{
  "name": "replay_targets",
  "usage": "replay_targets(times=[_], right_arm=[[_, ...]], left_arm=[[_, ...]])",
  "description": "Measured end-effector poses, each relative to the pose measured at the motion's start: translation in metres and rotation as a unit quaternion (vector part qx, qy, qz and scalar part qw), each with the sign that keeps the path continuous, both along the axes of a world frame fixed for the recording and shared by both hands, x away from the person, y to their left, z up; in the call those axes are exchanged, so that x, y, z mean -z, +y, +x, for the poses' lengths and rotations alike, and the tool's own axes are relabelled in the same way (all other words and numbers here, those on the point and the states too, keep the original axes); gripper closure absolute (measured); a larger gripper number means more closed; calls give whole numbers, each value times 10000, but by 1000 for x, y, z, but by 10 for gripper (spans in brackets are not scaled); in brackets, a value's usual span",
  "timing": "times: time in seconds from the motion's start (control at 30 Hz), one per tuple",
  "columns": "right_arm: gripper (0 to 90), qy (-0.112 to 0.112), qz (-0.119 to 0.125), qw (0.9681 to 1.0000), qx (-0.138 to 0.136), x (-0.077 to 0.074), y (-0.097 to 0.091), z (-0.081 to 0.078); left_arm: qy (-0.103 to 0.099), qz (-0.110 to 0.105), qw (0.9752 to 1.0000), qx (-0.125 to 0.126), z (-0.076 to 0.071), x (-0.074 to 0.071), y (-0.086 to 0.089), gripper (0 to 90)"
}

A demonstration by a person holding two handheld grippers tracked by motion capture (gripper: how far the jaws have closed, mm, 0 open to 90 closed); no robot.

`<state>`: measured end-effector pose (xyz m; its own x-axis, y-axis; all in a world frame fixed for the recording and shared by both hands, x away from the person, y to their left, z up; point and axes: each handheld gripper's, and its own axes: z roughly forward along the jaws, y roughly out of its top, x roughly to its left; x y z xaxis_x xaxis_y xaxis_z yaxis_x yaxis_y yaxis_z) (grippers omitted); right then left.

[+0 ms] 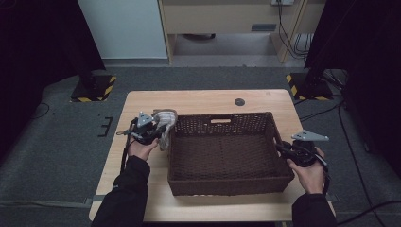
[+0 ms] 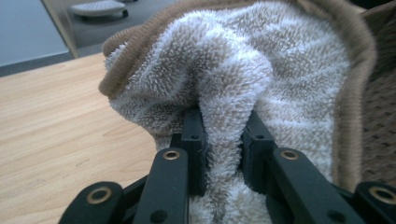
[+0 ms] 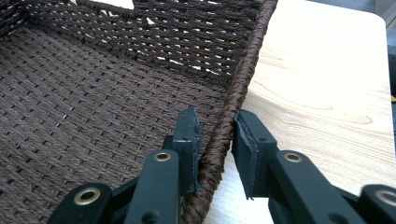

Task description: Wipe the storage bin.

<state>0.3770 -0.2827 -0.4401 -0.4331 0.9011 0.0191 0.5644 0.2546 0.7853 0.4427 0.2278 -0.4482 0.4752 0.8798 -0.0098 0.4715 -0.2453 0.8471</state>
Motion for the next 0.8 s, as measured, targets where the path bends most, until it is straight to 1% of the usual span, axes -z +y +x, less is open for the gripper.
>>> replay_targets(times=[0.1, 0.17, 0.2, 0.27, 0.33, 0.37, 0.43, 0.53, 0.57, 0.6, 0.67, 0.7, 0.73, 0.77, 0.8], right_arm=[[713, -3, -18, 10000, -9, 0, 0, 0], [713, 1, -18, 10000, -8, 0, 0, 0], [713, 0, -15, 10000, -11, 0, 0, 0], [713, 1, -12, 10000, -12, 0, 0, 0], [712, 4, 0, 10000, -13, 0, 0, 0], [713, 11, 17, 10000, -7, 0, 0, 0], [712, 10, 18, 10000, -1, 0, 0, -1], [713, 14, 28, 10000, 7, 1, 0, -1], [713, 9, 23, 10000, 2, 1, 0, -1], [713, -2, 11, 10000, 0, 1, 0, -1], [714, -16, -14, 10000, -7, 1, 0, -1], [714, -11, -4, 10000, 2, 1, 0, -1], [714, 1, 9, 10000, 10, 1, 0, -2], [713, -6, -2, 10000, 7, 1, 0, -2], [714, -14, -8, 10000, -2, 1, 0, -1]], left_arm=[[165, 244, 9996, -21, 6, 8, 0, 737], [316, 368, 9988, -19, 10, 18, -4, 736], [417, 456, 9981, -12, 12, 24, -7, 736], [524, 674, 9964, -7, 12, 35, -12, 736], [646, 704, 9954, -9, 12, 43, -11, 736], [678, 657, 9955, -16, 11, 43, -9, 736], [714, 461, 9964, -31, 9, 38, -3, 735], [535, 195, 9984, -5, 0, 22, 8, 735], [435, 85, 9990, 6, -4, 16, 12, 735], [349, 23, 9994, 24, -9, 9, 16, 735], [210, -189, 9995, 167, -19, -3, 22, 736], [137, -232, 9993, 268, -25, -8, 23, 735], [95, -220, 9990, 374, -31, -11, 24, 735], [95, -220, 9990, 374, -31, -11, 24, 735], [78, -237, 9982, 543, -41, -13, 22, 735]])
